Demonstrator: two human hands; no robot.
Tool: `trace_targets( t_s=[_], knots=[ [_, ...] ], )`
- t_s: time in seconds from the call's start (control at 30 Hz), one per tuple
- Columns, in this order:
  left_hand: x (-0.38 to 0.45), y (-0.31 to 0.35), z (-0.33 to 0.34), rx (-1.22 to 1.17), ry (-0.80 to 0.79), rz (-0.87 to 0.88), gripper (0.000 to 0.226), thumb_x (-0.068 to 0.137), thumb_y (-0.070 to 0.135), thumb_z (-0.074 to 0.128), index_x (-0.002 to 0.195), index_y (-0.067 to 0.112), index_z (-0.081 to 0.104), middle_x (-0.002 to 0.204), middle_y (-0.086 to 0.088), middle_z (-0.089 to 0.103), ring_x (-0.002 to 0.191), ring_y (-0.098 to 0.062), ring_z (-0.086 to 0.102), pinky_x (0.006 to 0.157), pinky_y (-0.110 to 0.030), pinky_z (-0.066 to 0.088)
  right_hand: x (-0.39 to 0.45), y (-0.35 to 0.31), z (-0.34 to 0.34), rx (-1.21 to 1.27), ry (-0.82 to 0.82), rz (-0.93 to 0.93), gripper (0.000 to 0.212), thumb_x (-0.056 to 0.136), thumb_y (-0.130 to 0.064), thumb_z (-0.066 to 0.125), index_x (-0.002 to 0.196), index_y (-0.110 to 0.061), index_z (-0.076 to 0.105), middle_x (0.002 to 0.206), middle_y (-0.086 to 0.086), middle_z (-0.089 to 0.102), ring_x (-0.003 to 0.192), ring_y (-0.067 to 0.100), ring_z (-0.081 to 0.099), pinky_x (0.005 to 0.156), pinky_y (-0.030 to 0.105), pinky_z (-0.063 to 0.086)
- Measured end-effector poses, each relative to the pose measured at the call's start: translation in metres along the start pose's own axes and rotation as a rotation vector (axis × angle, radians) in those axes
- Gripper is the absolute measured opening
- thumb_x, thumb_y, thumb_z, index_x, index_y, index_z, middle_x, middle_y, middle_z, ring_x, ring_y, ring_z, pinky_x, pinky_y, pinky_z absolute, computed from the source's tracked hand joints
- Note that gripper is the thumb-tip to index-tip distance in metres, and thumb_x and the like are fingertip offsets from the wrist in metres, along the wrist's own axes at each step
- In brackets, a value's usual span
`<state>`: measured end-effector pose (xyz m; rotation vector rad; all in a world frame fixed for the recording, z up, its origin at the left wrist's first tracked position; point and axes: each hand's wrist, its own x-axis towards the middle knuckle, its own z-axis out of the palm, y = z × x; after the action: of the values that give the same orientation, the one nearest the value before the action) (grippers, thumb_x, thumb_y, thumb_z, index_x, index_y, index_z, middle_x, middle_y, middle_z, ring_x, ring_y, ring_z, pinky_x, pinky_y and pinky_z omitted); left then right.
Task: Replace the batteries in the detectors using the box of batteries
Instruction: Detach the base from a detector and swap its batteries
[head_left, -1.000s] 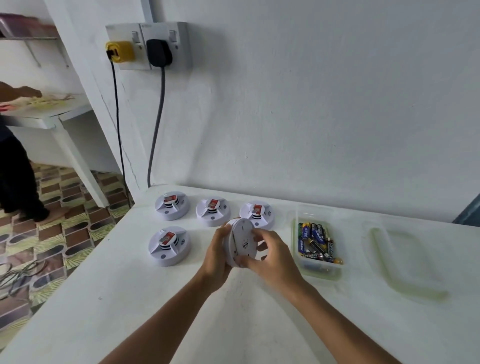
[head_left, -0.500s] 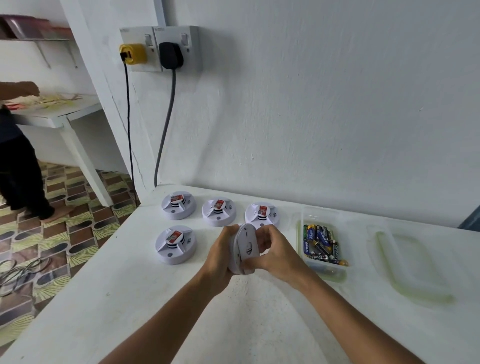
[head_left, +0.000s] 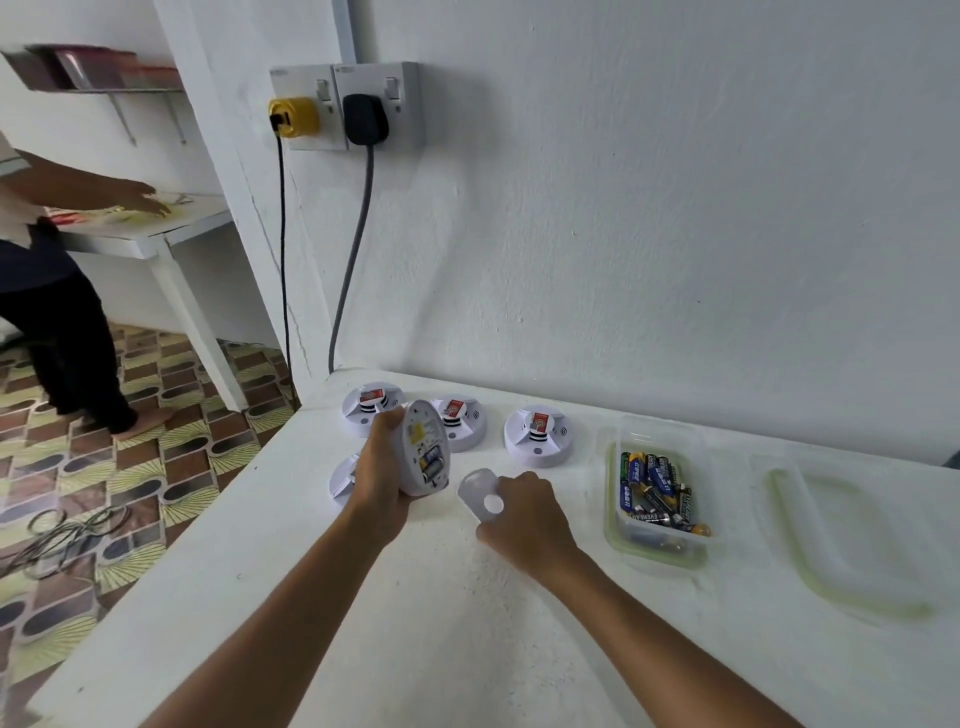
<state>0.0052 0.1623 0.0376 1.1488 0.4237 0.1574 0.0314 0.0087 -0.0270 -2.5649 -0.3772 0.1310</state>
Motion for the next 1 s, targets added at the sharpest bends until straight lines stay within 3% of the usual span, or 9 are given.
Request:
trace_targets(
  t_s=[0.13,0.27,0.4,0.47,0.57,0.63,0.73,0.87,1.0],
  knots=[
    [0.000,-0.001,0.007,-0.017,0.000,0.018,0.024,0.098,0.038,0.039,0.101,0.027,0.060,0.107,-0.011,0.060,0.100,-0.031,0.056,0.093,-0.056,0.048,-0.004,0.002,0.006,-0.201,0.037,-0.142,0.044,0.087,-0.033,0.057,0.125,-0.011,0.058,0.119,0.008,0.060,0.107,0.023,0.052,0.087,0.027,0.043],
    [-0.006,-0.008,0.032,-0.030,-0.050,-0.001,0.034,0.097,0.039,0.037,0.113,0.021,0.060,0.116,-0.017,0.060,0.106,-0.035,0.056,0.090,-0.053,0.050,-0.019,0.012,-0.019,0.224,0.120,-0.107,0.032,0.091,-0.022,0.058,0.121,-0.011,0.060,0.121,0.003,0.060,0.104,0.015,0.056,0.087,0.023,0.047],
    [-0.018,-0.024,0.087,-0.069,-0.154,-0.042,0.039,0.097,0.037,0.032,0.108,0.016,0.064,0.107,-0.017,0.066,0.099,-0.033,0.059,0.089,-0.051,0.049,-0.033,0.041,-0.076,0.516,0.269,-0.059,0.015,0.086,-0.011,0.064,0.101,-0.013,0.065,0.102,-0.001,0.066,0.080,0.007,0.060,0.066,0.010,0.045],
    [-0.028,-0.035,0.123,-0.088,-0.217,-0.055,0.041,0.097,0.036,0.030,0.105,0.016,0.065,0.099,-0.015,0.068,0.095,-0.031,0.059,0.088,-0.049,0.049,-0.040,0.064,-0.105,0.576,0.269,-0.020,0.011,0.085,-0.011,0.065,0.094,-0.017,0.065,0.095,-0.001,0.066,0.077,0.009,0.062,0.061,0.011,0.045],
    [-0.043,-0.057,0.177,-0.126,-0.315,-0.101,0.045,0.096,0.036,0.028,0.104,0.011,0.065,0.090,-0.016,0.066,0.082,-0.030,0.059,0.071,-0.039,0.047,-0.052,0.107,-0.140,0.659,0.250,0.041,0.010,0.085,-0.011,0.066,0.093,-0.015,0.068,0.092,-0.001,0.069,0.078,0.011,0.066,0.057,0.010,0.045],
    [-0.052,-0.074,0.211,-0.117,-0.363,-0.120,0.047,0.095,0.038,0.029,0.102,0.010,0.066,0.084,-0.016,0.066,0.076,-0.028,0.059,0.065,-0.036,0.044,-0.059,0.137,-0.159,0.715,0.246,0.075,0.011,0.084,-0.010,0.066,0.093,-0.016,0.069,0.092,-0.004,0.071,0.078,0.012,0.066,0.063,0.022,0.051],
    [-0.065,-0.097,0.255,-0.126,-0.381,-0.115,0.046,0.093,0.038,0.032,0.106,0.010,0.066,0.088,-0.015,0.065,0.080,-0.027,0.059,0.069,-0.036,0.046,-0.071,0.178,-0.186,0.843,0.215,0.147,0.014,0.082,-0.005,0.066,0.088,-0.017,0.070,0.090,-0.005,0.072,0.082,0.016,0.067,0.071,0.037,0.056],
    [-0.082,-0.121,0.299,-0.091,-0.378,-0.073,0.046,0.090,0.038,0.039,0.119,0.011,0.061,0.101,-0.017,0.062,0.090,-0.028,0.058,0.074,-0.037,0.048,-0.083,0.226,-0.212,0.923,0.186,0.145,0.019,0.083,0.001,0.063,0.085,-0.017,0.071,0.089,0.003,0.073,0.084,0.020,0.067,0.066,0.030,0.055],
    [-0.098,-0.132,0.323,-0.068,-0.368,-0.057,0.038,0.095,0.033,0.033,0.103,0.017,0.067,0.096,-0.015,0.059,0.089,-0.027,0.054,0.072,-0.037,0.044,-0.090,0.250,-0.222,0.917,0.166,0.116,0.012,0.086,-0.006,0.066,0.085,-0.017,0.070,0.088,0.003,0.073,0.084,0.020,0.068,0.067,0.030,0.054]
  ],
)
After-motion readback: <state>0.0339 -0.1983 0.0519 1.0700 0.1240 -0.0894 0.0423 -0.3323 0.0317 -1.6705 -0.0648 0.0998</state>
